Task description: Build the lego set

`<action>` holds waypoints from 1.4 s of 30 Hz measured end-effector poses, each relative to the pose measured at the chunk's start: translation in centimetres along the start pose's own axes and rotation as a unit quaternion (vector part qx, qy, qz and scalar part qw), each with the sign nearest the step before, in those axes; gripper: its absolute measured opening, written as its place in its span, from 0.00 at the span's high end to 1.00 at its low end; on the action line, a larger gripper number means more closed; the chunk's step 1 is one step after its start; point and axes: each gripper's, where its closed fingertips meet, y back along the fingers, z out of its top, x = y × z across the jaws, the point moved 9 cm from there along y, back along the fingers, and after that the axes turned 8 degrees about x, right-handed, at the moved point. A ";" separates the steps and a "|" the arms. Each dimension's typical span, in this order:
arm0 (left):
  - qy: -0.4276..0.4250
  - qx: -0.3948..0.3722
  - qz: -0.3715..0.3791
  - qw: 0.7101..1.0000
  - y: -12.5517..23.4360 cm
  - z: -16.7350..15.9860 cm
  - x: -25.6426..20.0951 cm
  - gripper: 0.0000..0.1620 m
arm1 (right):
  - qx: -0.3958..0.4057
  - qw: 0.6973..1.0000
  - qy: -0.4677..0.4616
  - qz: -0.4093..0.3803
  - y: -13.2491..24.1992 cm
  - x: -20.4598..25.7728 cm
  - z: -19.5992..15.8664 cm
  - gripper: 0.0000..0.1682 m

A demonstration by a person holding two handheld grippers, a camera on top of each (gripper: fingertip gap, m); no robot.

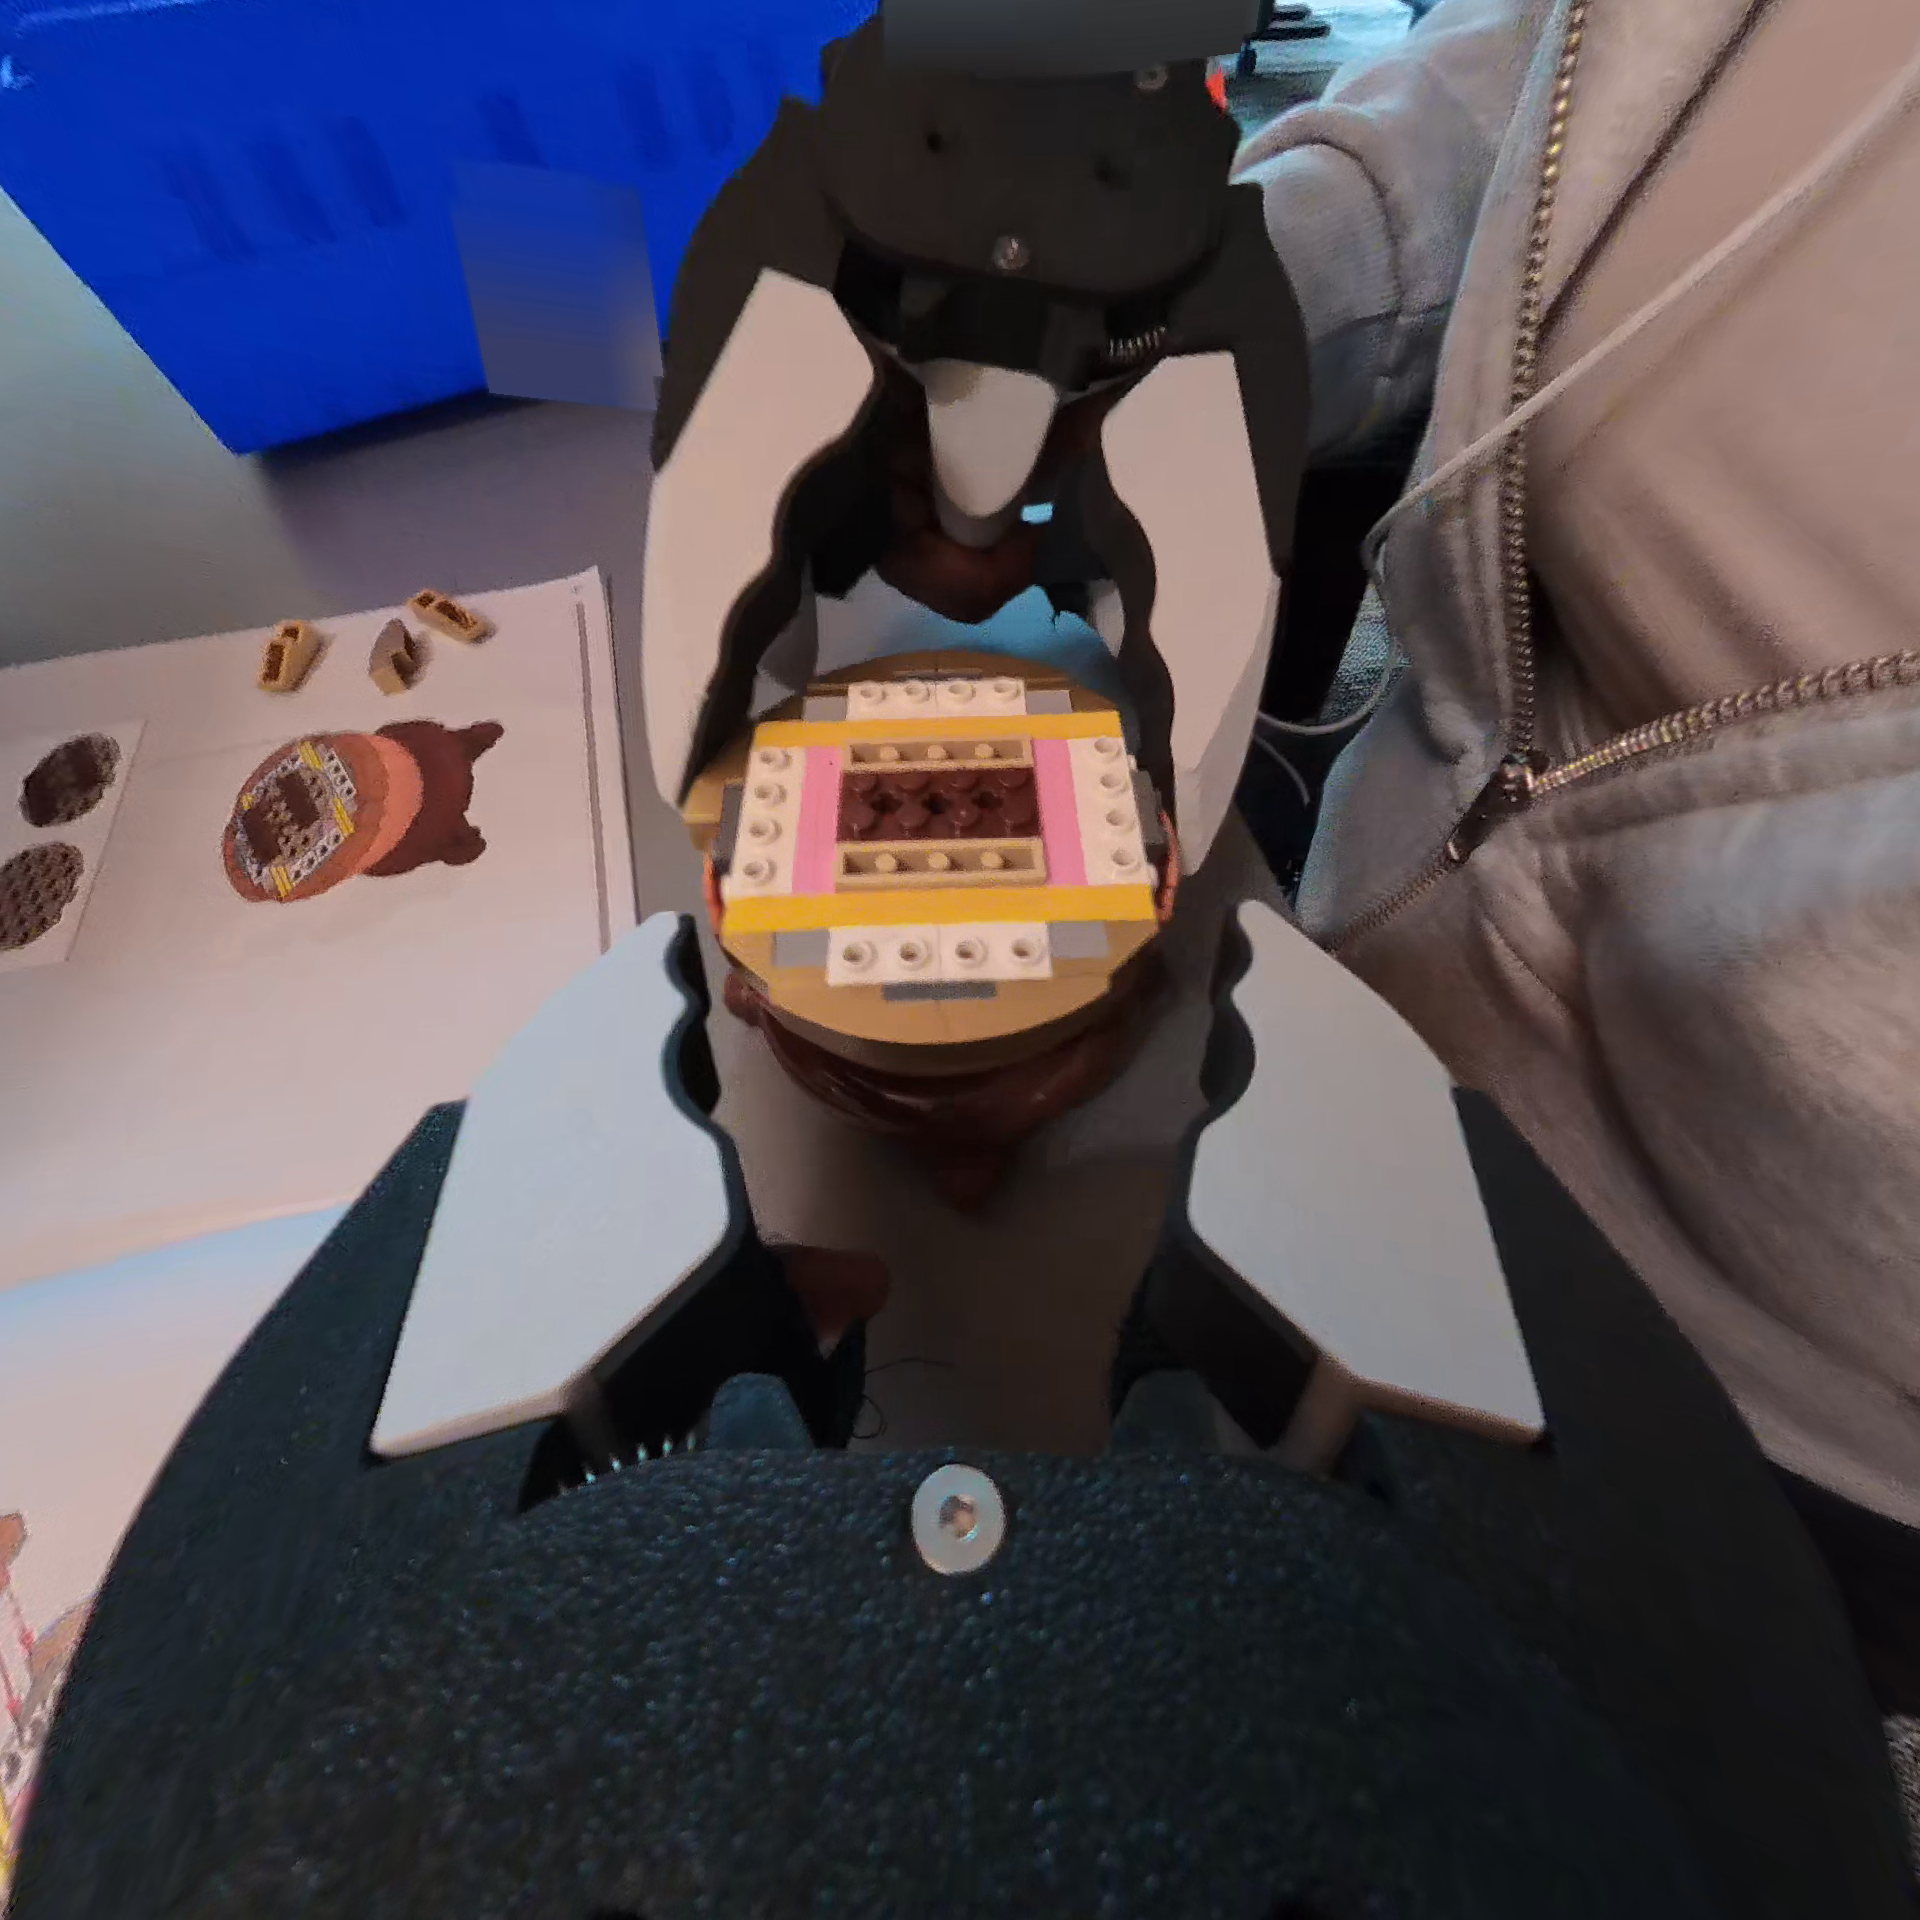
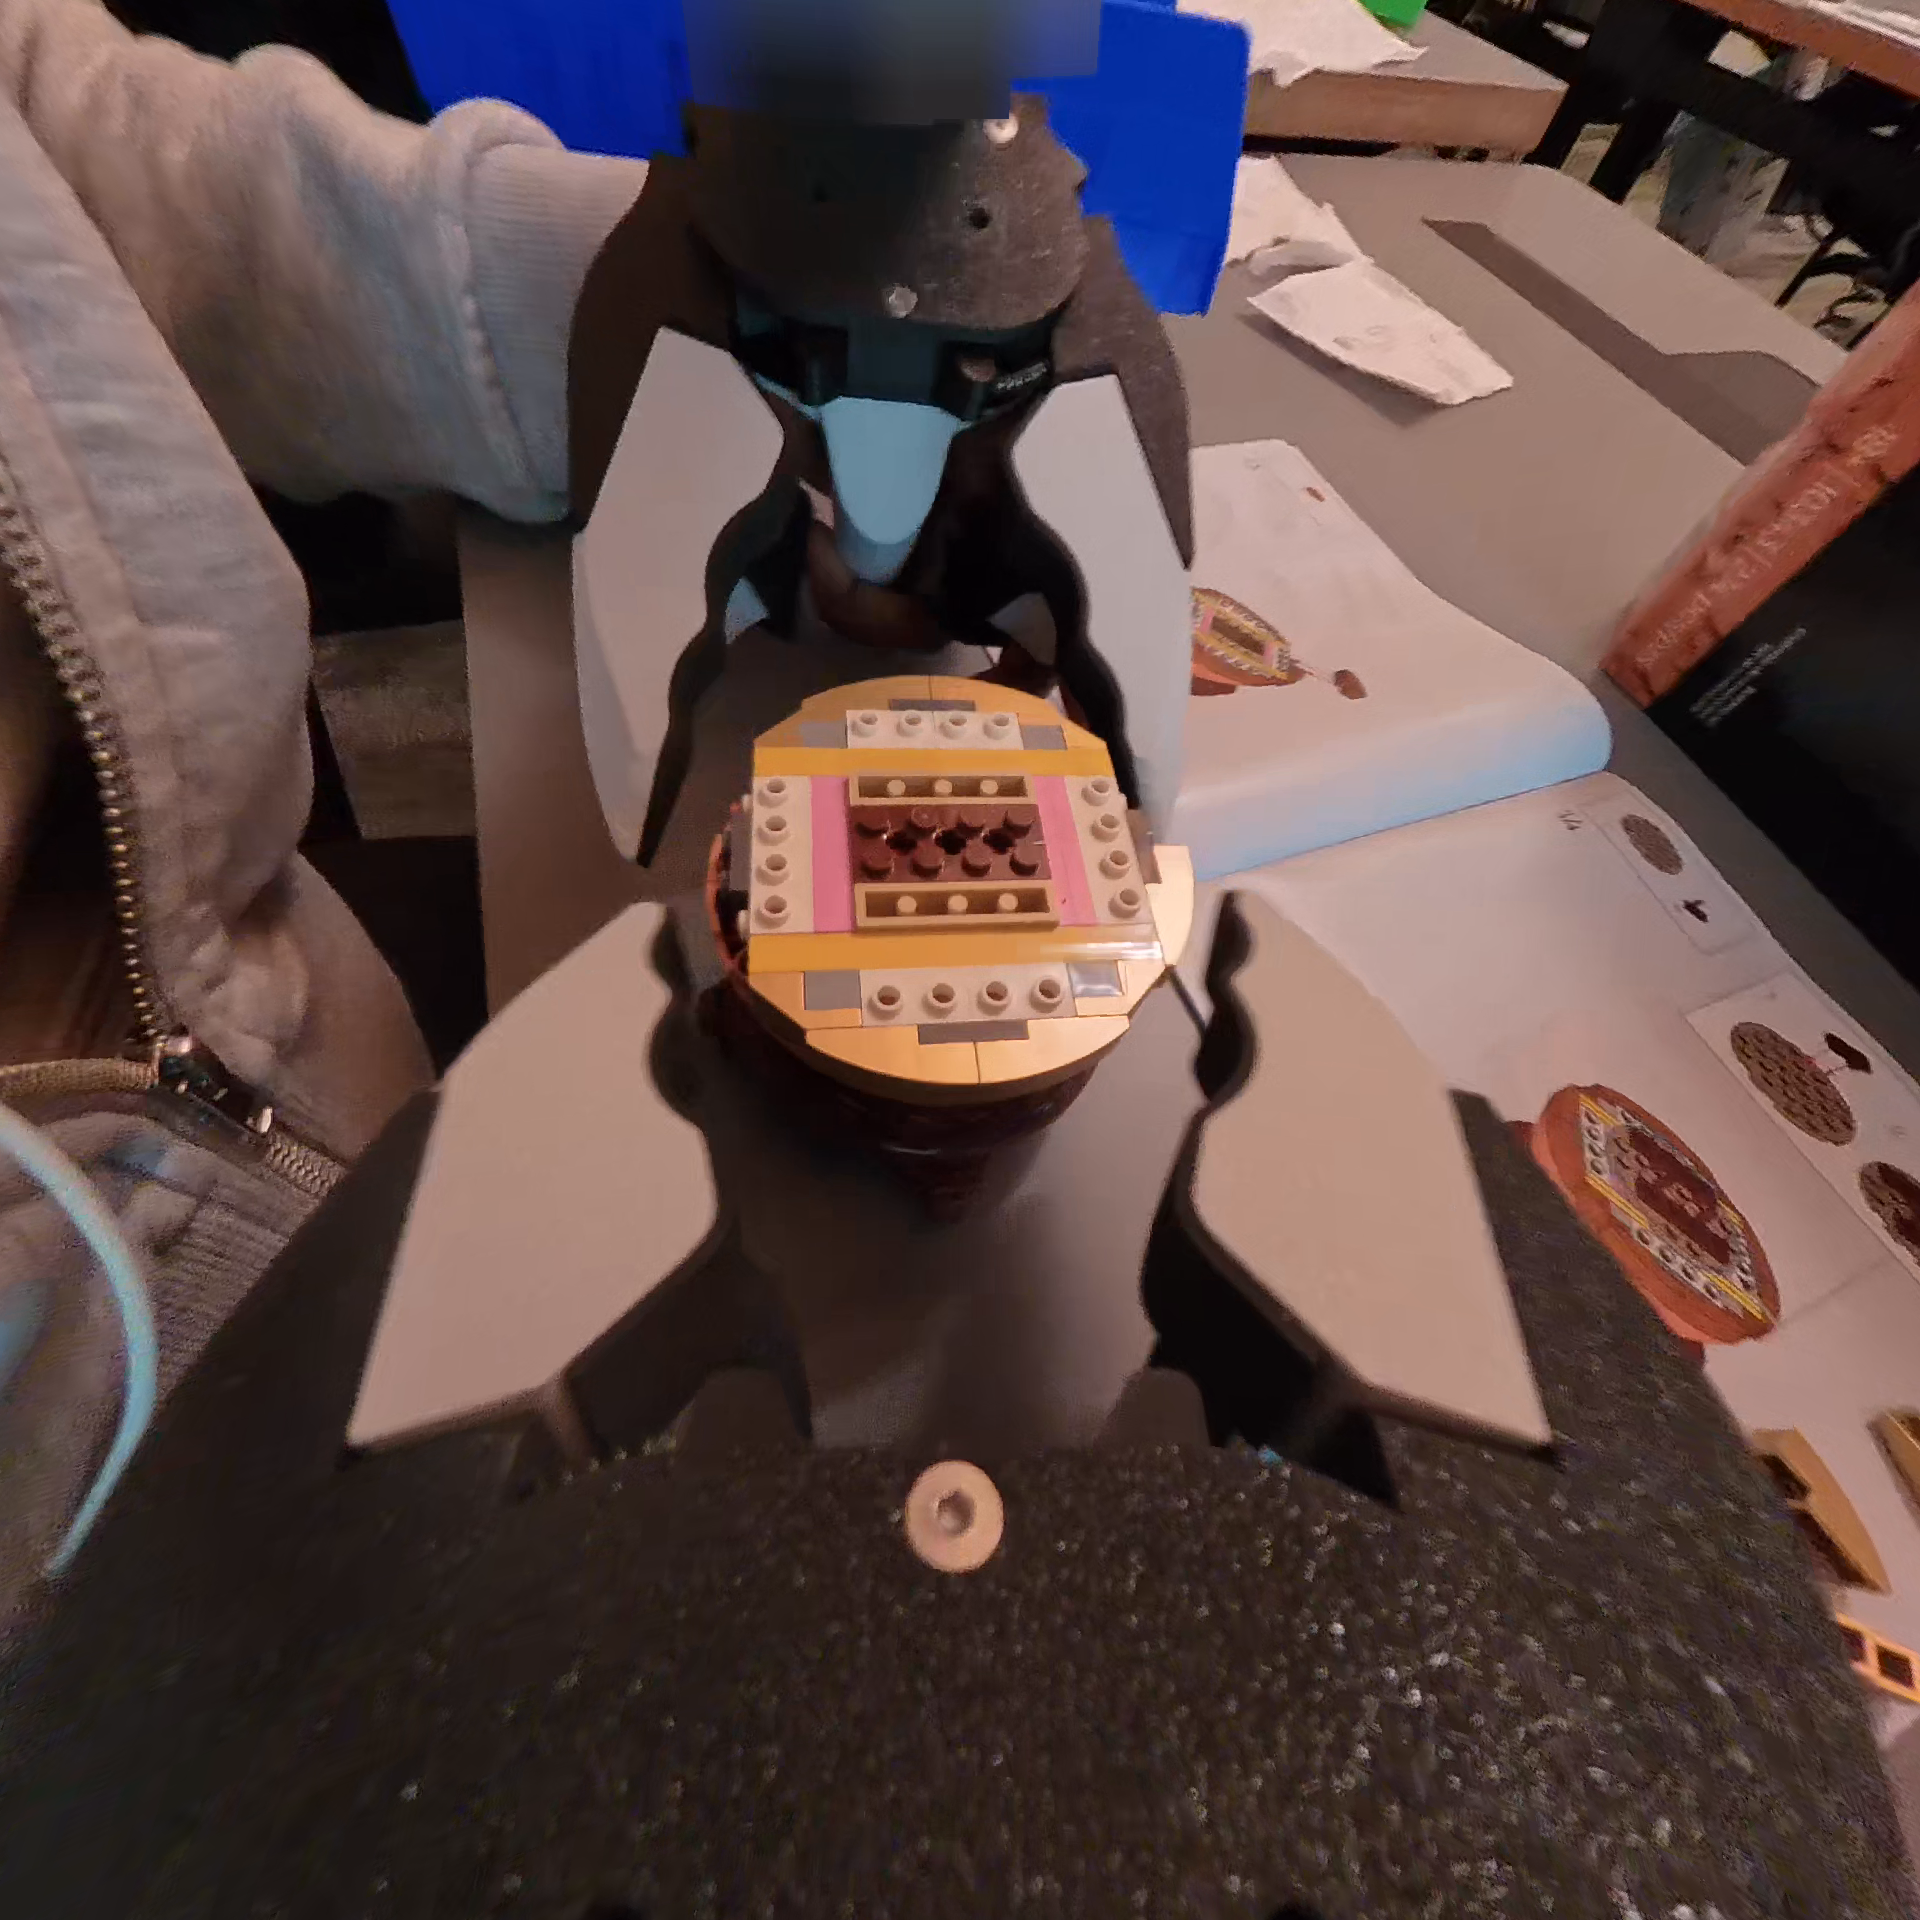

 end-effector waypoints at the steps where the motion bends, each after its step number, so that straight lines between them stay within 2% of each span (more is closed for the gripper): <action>1: 0.002 0.001 0.003 1.000 0.1 -0.1 0.0 0.43 | -0.010 1.000 -0.011 -0.005 0.4 -0.3 0.0 0.36; 5: 0.017 -0.040 0.035 0.998 1.7 -0.1 -0.4 0.43 | -0.084 0.995 -0.058 0.020 3.9 -2.2 0.2 0.35; 7: 0.027 -0.067 0.065 0.995 2.6 -0.2 -0.3 0.47 | -0.080 0.992 -0.092 -0.026 5.9 -4.6 -0.6 0.48; 9: 0.030 -0.089 0.123 0.988 3.4 -0.4 0.0 0.49 | -0.032 0.984 -0.148 -0.098 7.4 -7.9 -2.3 0.75; 11: 0.036 -0.118 0.174 0.977 4.1 -0.4 0.3 0.53 | 0.011 0.979 -0.169 -0.110 8.0 -10.3 -3.8 0.82; 14: 0.046 -0.142 0.181 0.972 4.8 -0.1 0.4 0.57 | 0.126 0.977 -0.134 -0.105 7.3 -12.7 -4.7 0.80; 16: 0.053 -0.144 0.183 0.971 5.0 0.0 0.4 0.59 | 0.189 0.973 -0.093 -0.094 6.2 -13.7 -5.1 0.84; 18: 0.058 -0.138 0.189 0.971 5.1 -0.1 0.6 0.60 | 0.226 0.968 -0.081 -0.076 5.0 -14.4 -5.5 0.87; 21: 0.069 -0.130 0.203 0.968 5.0 -0.4 1.0 0.61 | 0.268 0.959 -0.073 -0.054 3.6 -15.1 -6.0 0.86; 24: 0.086 -0.130 0.205 0.966 4.9 -0.4 1.2 0.62 | 0.269 0.960 -0.055 -0.053 3.4 -15.5 -5.8 0.95; 27: 0.121 -0.149 0.210 0.959 5.1 -0.3 1.8 0.71 | 0.247 0.966 -0.007 -0.075 3.8 -15.3 -4.8 0.95; 34: 0.265 -0.208 0.178 0.925 6.3 0.0 4.5 0.77 | 0.104 0.976 0.160 -0.107 3.8 -12.2 2.3 0.95; 38: 0.329 -0.201 0.138 0.912 6.0 0.6 5.7 0.80 | 0.064 0.949 0.280 -0.129 3.1 -9.8 5.6 0.95; 42: 0.352 -0.191 0.099 0.911 5.0 1.5 6.0 0.83 | 0.059 0.920 0.361 -0.141 2.4 -8.1 6.8 0.95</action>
